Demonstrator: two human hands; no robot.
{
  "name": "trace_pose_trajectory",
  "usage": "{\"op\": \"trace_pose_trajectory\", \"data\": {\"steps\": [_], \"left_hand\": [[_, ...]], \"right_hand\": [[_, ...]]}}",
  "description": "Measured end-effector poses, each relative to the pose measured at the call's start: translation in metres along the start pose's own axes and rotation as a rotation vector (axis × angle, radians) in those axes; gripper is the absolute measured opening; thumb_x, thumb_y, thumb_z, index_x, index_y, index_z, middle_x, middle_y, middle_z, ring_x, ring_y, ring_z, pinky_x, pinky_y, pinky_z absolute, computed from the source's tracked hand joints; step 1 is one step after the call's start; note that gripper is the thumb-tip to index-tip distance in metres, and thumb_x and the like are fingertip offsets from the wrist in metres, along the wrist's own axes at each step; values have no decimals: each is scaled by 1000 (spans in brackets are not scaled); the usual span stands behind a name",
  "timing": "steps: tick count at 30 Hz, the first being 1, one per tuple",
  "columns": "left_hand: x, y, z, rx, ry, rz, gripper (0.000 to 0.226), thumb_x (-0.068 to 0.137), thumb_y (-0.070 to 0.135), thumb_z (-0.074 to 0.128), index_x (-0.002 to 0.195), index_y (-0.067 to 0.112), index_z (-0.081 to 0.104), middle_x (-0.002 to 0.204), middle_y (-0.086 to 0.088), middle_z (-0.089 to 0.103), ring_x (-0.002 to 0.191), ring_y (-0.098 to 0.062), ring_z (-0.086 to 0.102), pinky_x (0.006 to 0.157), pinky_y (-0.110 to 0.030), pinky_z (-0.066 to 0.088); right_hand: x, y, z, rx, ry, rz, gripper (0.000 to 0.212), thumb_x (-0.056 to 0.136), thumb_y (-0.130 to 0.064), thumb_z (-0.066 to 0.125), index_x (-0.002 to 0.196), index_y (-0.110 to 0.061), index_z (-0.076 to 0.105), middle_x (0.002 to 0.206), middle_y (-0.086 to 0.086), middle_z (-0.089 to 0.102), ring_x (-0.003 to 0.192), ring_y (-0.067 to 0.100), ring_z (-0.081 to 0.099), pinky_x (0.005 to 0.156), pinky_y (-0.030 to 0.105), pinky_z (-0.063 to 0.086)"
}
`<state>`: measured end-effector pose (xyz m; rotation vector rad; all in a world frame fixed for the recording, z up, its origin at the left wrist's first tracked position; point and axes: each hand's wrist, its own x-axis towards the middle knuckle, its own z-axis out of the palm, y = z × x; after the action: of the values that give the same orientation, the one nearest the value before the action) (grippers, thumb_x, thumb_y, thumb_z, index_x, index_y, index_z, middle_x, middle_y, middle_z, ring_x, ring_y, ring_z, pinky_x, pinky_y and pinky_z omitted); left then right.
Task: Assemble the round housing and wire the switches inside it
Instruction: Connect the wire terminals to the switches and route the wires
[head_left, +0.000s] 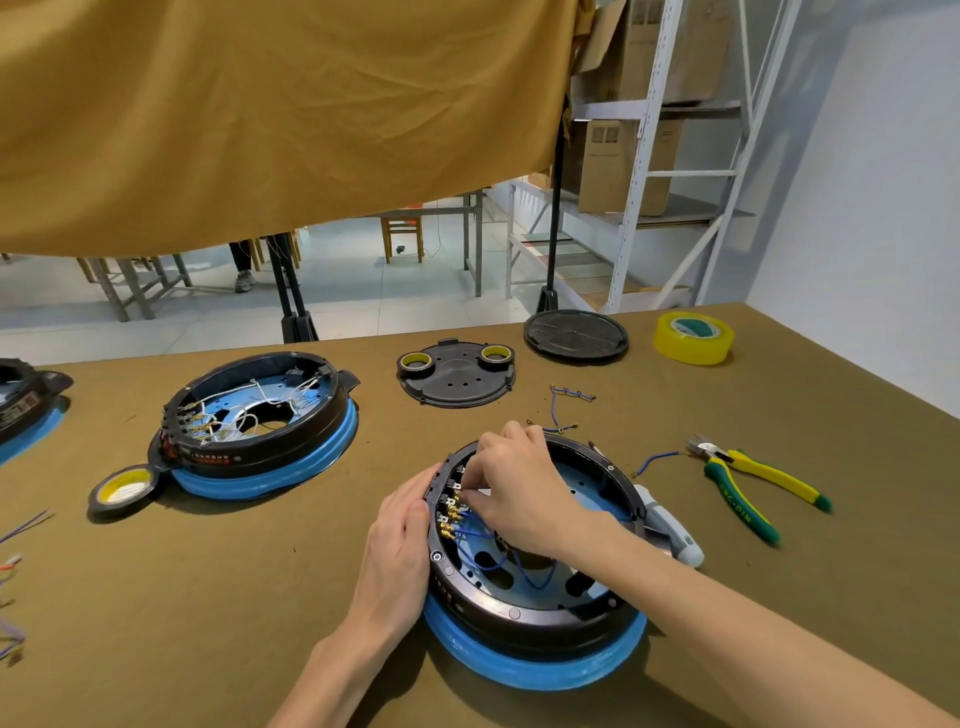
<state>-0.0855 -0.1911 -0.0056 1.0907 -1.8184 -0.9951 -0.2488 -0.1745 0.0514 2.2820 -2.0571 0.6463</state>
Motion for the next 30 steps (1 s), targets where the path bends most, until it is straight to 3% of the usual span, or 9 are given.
{"op": "trace_pose_trajectory", "data": {"steps": [4, 8, 12, 18, 22, 26, 28, 30], "left_hand": [[3, -2, -2, -25, 8, 13, 61, 97, 46, 29, 148, 22, 52, 146, 11, 56, 137, 2, 43, 118, -31, 36], [5, -4, 0, -21, -16, 12, 59, 97, 47, 29, 147, 25, 53, 140, 11, 56, 128, 15, 43, 101, -4, 33], [6, -7, 1, -16, -32, 16, 60, 97, 46, 25, 147, 27, 50, 139, 15, 54, 127, 18, 40, 97, 3, 29], [8, -7, 1, -12, -50, 48, 52, 98, 45, 23, 144, 35, 46, 134, 32, 49, 132, 14, 39, 107, -9, 30], [9, -10, 0, 2, -52, 67, 66, 93, 62, 18, 146, 35, 46, 137, 33, 46, 135, 10, 37, 111, -21, 30], [15, -9, 3, -87, -39, 0, 59, 92, 57, 27, 141, 35, 52, 138, 13, 55, 130, 6, 45, 114, -32, 38], [21, -6, 4, -156, -63, -36, 57, 93, 50, 34, 140, 28, 57, 138, 2, 59, 130, -9, 53, 112, -44, 44], [27, -1, 4, -225, -103, -35, 53, 91, 47, 42, 137, 27, 59, 132, 2, 66, 124, -16, 61, 103, -43, 52]], "right_hand": [[-1, 3, -5, 32, -39, 18, 14, 96, -34, 68, 94, -25, 78, 89, -10, 54, 99, 18, 40, 95, 40, 32], [5, 22, -17, 233, 39, 150, 17, 92, -38, 70, 89, -25, 81, 74, -19, 57, 87, 11, 48, 98, 41, 33], [8, 20, -11, 125, -58, 186, 24, 93, -44, 68, 89, -26, 83, 80, -8, 73, 101, 23, 56, 104, 43, 30], [14, 20, -2, 114, -24, 157, 20, 94, -35, 69, 84, -23, 80, 82, -6, 67, 96, 22, 50, 98, 43, 30], [17, 24, 0, 186, -49, 168, 17, 94, -34, 71, 86, -23, 81, 79, -10, 61, 96, 21, 51, 99, 43, 29], [17, 25, -5, 167, -88, 165, 21, 97, -37, 68, 90, -23, 82, 73, -7, 67, 93, 22, 57, 100, 43, 31], [12, 31, -13, 224, -89, 139, 23, 98, -36, 66, 90, -23, 83, 65, -7, 66, 80, 20, 58, 92, 38, 37], [7, 45, -25, 350, 18, 138, 21, 97, -30, 66, 89, -19, 83, 71, -6, 69, 74, 13, 60, 81, 32, 42]]}}
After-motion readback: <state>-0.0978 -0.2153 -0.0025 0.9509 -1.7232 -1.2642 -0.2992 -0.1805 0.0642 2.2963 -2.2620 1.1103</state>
